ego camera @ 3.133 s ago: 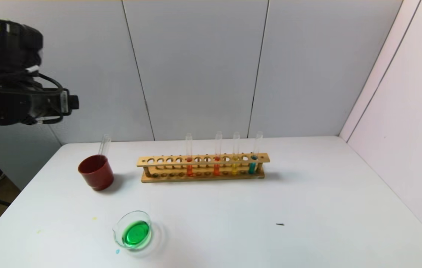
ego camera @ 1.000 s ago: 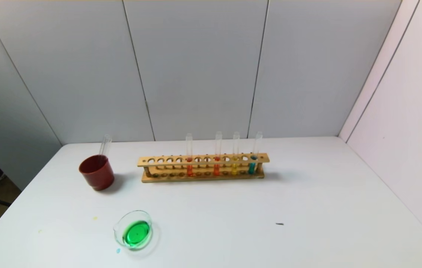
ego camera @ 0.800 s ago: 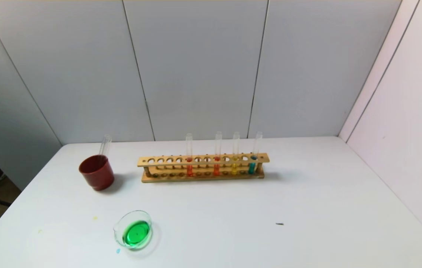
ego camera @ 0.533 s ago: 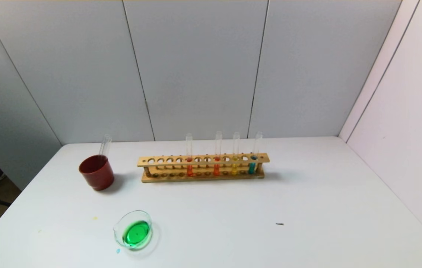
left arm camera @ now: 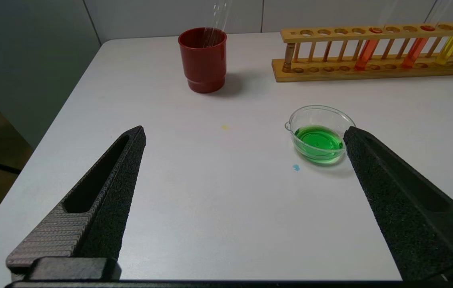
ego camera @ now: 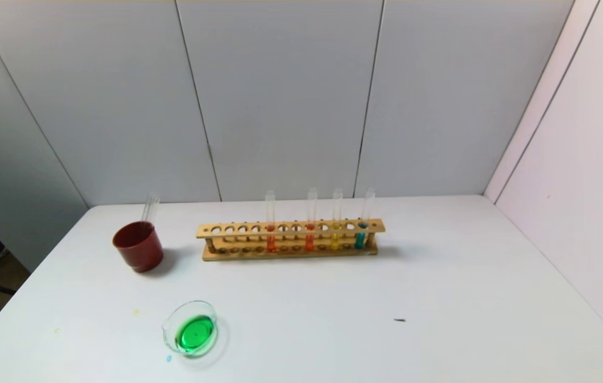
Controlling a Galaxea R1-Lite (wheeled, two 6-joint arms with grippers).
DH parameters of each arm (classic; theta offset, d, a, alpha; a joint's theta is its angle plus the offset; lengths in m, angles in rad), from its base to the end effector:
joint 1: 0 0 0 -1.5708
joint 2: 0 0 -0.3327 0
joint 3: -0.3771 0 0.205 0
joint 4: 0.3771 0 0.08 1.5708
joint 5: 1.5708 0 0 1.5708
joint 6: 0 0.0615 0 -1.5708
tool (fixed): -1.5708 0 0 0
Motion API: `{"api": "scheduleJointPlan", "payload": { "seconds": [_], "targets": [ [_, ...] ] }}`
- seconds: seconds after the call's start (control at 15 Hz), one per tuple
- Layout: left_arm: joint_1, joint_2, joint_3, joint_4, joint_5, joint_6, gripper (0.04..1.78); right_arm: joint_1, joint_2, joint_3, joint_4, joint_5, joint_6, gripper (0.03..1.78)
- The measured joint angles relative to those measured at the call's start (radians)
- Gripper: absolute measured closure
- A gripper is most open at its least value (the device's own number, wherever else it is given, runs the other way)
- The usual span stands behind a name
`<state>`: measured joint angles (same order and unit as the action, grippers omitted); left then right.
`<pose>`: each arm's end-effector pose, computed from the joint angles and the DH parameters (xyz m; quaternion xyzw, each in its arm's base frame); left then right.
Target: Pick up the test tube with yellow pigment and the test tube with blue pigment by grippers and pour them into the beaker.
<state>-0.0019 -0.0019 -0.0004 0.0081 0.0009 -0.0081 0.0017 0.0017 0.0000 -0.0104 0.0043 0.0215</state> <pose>-0.0008 0.0001 0.0745 -0.0040 0.0029 -0.0005 1.0000 -0.0005 0.0003 0.0770 0.0107 -0.0043 0.0030 0.9999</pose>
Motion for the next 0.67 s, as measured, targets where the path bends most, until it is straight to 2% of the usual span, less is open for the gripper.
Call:
{"api": "scheduleJointPlan", "payload": {
  "seconds": [0.67],
  "targets": [
    [0.0, 0.0, 0.0, 0.0, 0.0, -0.001, 0.08, 0.0, 0.0, 0.0, 0.0, 0.0, 0.0, 0.07]
  ]
}}
